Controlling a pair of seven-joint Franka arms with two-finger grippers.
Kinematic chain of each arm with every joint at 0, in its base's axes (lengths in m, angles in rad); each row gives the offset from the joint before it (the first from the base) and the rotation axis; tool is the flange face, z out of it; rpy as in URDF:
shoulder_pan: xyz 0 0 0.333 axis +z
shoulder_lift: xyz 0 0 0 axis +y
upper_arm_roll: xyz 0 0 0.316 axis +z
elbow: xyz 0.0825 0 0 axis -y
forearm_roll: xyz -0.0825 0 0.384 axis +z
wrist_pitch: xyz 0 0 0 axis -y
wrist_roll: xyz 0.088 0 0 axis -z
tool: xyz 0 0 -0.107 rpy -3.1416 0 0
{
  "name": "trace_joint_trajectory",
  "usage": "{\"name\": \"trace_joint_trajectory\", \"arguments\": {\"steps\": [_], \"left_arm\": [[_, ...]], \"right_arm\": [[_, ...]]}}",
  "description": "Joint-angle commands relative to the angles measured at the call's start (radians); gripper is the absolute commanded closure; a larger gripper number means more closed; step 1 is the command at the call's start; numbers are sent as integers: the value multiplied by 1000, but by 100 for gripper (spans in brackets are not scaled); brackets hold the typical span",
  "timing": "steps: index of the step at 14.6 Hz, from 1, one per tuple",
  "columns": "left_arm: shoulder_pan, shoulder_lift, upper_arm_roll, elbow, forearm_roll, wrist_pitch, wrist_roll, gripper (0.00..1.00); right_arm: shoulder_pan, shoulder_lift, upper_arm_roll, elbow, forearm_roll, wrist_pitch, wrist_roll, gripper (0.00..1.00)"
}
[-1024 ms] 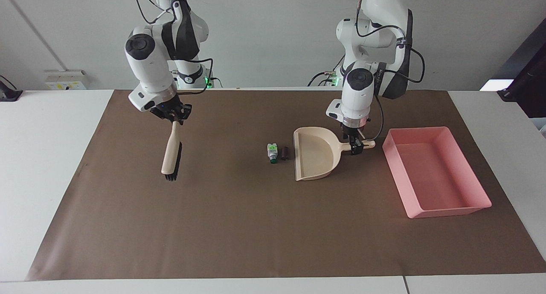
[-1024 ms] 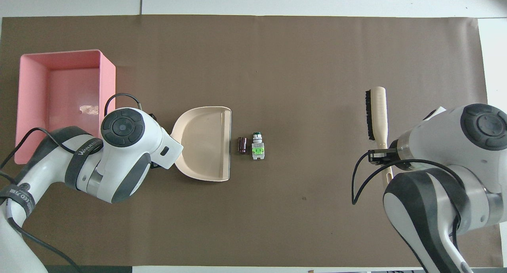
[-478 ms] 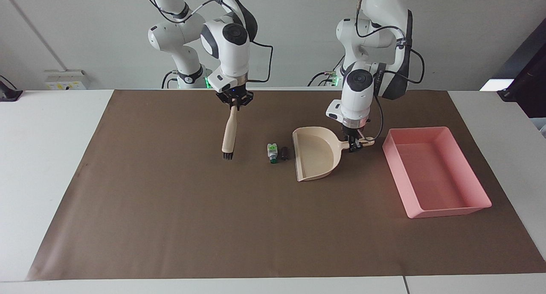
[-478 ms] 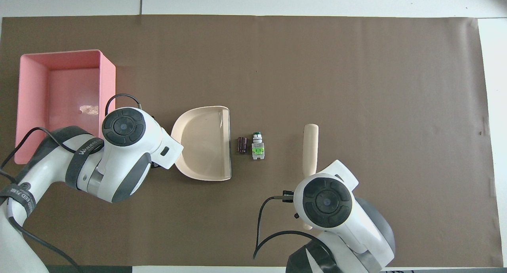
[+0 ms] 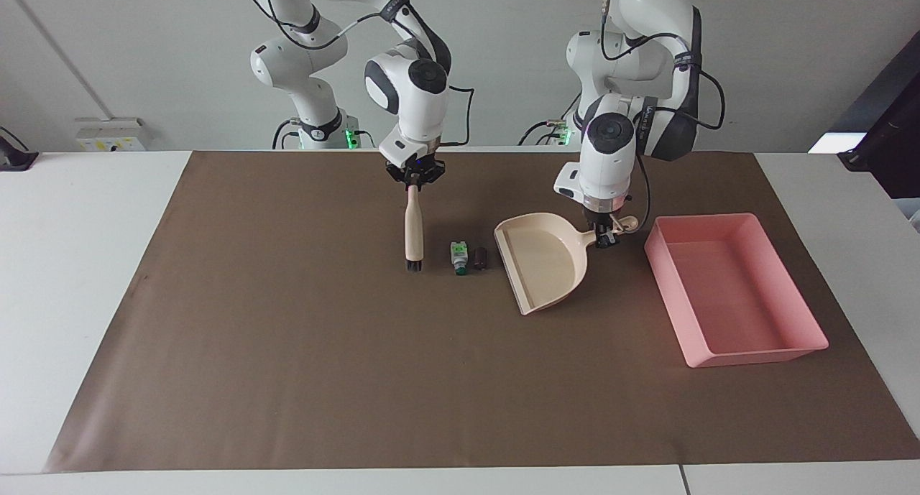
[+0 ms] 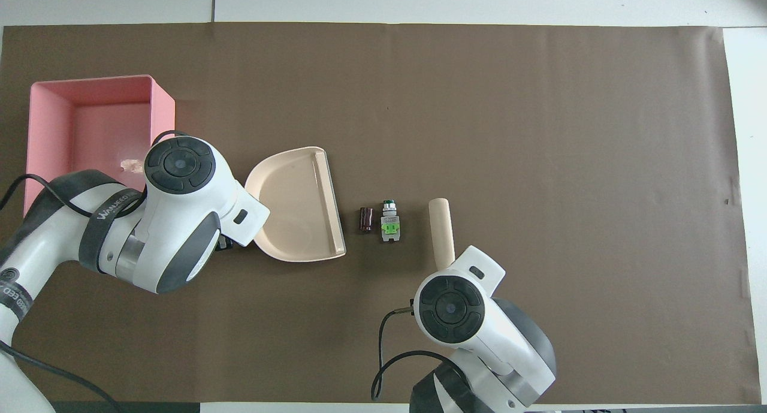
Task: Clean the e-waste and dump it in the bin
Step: 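Sweep the component into the dustpan with the right gripper's brush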
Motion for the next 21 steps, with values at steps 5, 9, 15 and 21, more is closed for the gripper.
{"name": "trace_joint_trajectory", "arguments": {"steps": [5, 9, 15, 21], "left_arm": [[-77, 79, 4, 110, 163, -91, 13, 100], [-113, 113, 4, 108, 174, -88, 22, 100], [-127, 113, 4, 102, 174, -86, 35, 100], [-127, 111, 4, 99, 174, -88, 35, 100]], "right_arm": [[-14, 61, -1, 23, -24, 44, -126, 100], [-3, 79, 0, 26, -7, 62, -121, 100], [62, 234, 17, 192, 88, 73, 12, 100], [133, 318, 22, 287, 343, 243, 20, 100]]}}
